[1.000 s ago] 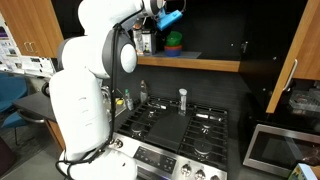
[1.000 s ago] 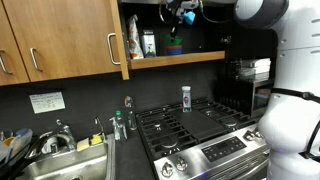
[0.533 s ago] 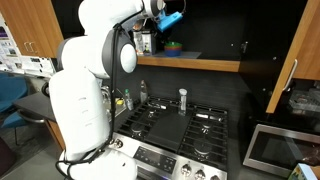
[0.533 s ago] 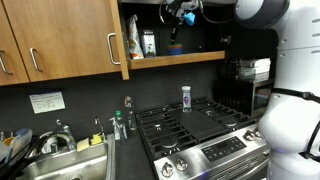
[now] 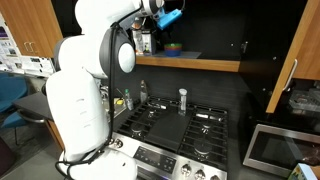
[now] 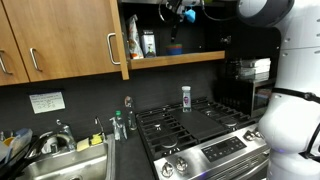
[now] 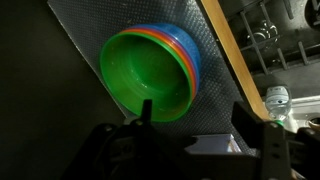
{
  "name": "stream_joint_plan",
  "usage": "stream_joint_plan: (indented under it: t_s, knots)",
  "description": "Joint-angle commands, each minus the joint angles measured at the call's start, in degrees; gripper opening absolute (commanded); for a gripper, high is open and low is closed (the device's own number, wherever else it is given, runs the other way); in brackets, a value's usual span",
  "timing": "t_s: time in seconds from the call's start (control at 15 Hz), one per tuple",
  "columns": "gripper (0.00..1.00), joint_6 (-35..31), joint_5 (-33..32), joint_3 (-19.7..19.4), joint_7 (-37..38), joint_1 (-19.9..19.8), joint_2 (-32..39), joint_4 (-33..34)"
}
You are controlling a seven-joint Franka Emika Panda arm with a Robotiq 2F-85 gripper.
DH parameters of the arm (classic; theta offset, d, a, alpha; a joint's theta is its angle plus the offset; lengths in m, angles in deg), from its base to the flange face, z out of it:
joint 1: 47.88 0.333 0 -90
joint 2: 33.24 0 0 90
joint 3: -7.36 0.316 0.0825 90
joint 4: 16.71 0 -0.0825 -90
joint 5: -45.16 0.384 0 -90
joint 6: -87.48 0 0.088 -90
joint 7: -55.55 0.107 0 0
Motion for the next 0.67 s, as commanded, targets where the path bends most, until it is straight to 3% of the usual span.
stream_joint_plan:
  t_s: [0.0, 0.33, 0.6]
  knots:
    - [1.0, 3.6, 0.3, 0.4, -0.9, 0.3, -2.9, 0.0]
    - [1.0, 7.3, -0.8, 1.7, 0.0, 1.3, -7.9, -3.9]
    - [1.0, 6.6, -1.4, 2.5, 0.5, 1.7, -12.8, -10.0]
